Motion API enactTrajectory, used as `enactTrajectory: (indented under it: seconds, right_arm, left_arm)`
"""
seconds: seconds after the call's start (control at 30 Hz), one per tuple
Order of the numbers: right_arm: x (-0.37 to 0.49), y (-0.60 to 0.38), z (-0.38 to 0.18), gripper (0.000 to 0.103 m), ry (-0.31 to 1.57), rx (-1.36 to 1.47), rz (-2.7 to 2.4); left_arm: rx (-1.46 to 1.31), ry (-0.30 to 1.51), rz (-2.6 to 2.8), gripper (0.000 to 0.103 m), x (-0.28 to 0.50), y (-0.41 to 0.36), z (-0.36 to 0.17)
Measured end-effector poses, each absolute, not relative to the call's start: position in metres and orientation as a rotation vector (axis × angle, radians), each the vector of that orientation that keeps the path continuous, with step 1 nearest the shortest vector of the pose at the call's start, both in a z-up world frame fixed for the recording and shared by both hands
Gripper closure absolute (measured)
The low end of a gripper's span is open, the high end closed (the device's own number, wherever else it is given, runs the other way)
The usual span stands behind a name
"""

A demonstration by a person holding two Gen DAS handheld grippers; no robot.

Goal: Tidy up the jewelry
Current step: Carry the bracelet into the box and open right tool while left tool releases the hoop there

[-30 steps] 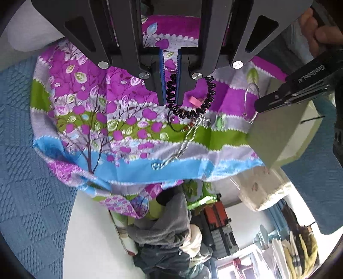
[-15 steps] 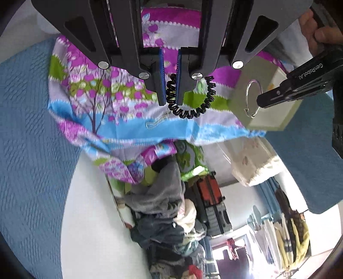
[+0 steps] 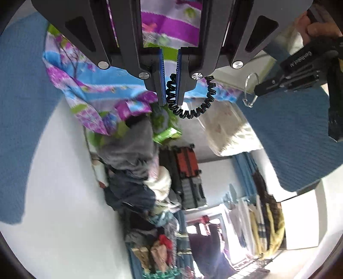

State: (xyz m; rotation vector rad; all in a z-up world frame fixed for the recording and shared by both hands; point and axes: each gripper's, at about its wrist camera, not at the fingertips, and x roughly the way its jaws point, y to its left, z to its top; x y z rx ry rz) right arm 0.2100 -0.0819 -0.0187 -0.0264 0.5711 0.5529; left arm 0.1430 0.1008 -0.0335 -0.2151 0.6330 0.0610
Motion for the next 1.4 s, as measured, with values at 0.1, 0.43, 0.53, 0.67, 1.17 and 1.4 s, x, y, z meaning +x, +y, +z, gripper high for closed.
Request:
enactTrajectory:
  seconds: [0.1,0.43,0.53,0.67,1.17,1.4]
  right_arm:
    - [0.209,-0.056,-0.015,0.096,0.563,-0.039,0.592]
    - [0.215,0.017,-0.064,0.096,0.650,-0.095,0.694]
    - [0.220,0.035,-0.089,0.096,0.694,-0.117,0.713]
    - [0.225,0.052,-0.118,0.096,0.751,-0.146,0.734]
    - [0.234,0.085,-0.188,0.096,0.893,-0.209,0.748]
    - [0.230,0.088,-0.189,0.089,0.910,-0.213,0.772]
  left_arm:
    - [-0.222,0.626,0.093,0.101,0.137,0.120,-0.033]
    - [-0.273,0.706,0.193,0.101,0.133,0.177,-0.087]
    - [-0.295,0.742,0.212,0.101,0.135,0.191,-0.108]
    - [-0.320,0.784,0.223,0.101,0.137,0.202,-0.135]
    - [-0.379,0.911,0.224,0.101,0.155,0.219,-0.198]
    - [-0.368,0.896,0.260,0.100,0.150,0.223,-0.192]
